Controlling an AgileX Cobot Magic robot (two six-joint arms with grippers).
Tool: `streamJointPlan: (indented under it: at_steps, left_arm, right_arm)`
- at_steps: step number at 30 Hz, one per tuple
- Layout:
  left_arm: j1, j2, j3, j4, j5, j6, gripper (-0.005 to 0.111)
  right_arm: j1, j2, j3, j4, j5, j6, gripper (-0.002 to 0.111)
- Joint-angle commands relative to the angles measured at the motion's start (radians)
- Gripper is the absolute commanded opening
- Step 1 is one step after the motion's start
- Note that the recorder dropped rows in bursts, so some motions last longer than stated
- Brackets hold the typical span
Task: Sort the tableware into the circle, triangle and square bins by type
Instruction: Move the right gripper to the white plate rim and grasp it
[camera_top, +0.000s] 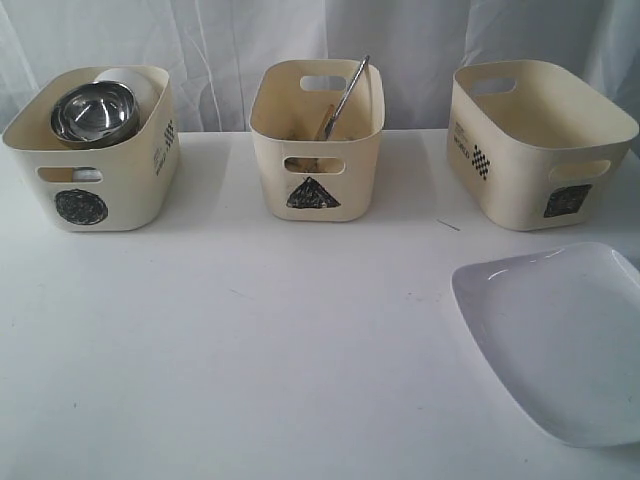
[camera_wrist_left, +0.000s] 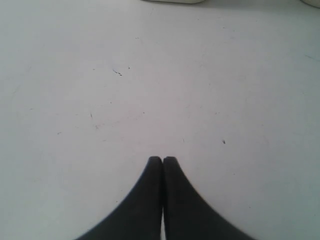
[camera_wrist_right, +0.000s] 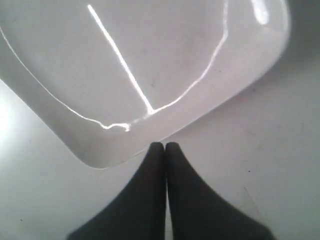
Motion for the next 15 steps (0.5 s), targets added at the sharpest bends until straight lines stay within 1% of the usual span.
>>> streamJointPlan:
  at_steps: [1,4,6,8,11,15]
  left_arm:
    - [0.0,-0.004,0.006,-0.007,-0.001,0.003,0.0]
    - [0.0,-0.004,0.006,-0.007,-0.001,0.003,0.0]
    - [0.0,-0.004,0.006,-0.007,-0.001,0.003,0.0]
    - [0.0,-0.004,0.006,-0.007,-0.001,0.003,0.0]
    - [0.0,-0.004,0.006,-0.007,-0.001,0.003,0.0]
    - [0.0,-0.004,0.006,-0.007,-0.001,0.003,0.0]
  right_arm:
    - [-0.064,0.002,0.007,0.006,0.006,-0.103,0.012]
    - [-0.063,0.025,0.007,-0.002,0.006,-0.139,0.036]
    - [-0.063,0.047,0.007,-0.056,-0.04,-0.144,0.053]
    - [-0.063,0.071,0.007,-0.122,-0.085,-0.144,0.063]
    - [-0.063,0.112,0.007,-0.203,-0.143,-0.14,0.063]
    - [-0.063,0.163,0.007,-0.191,-0.243,-0.14,0.063]
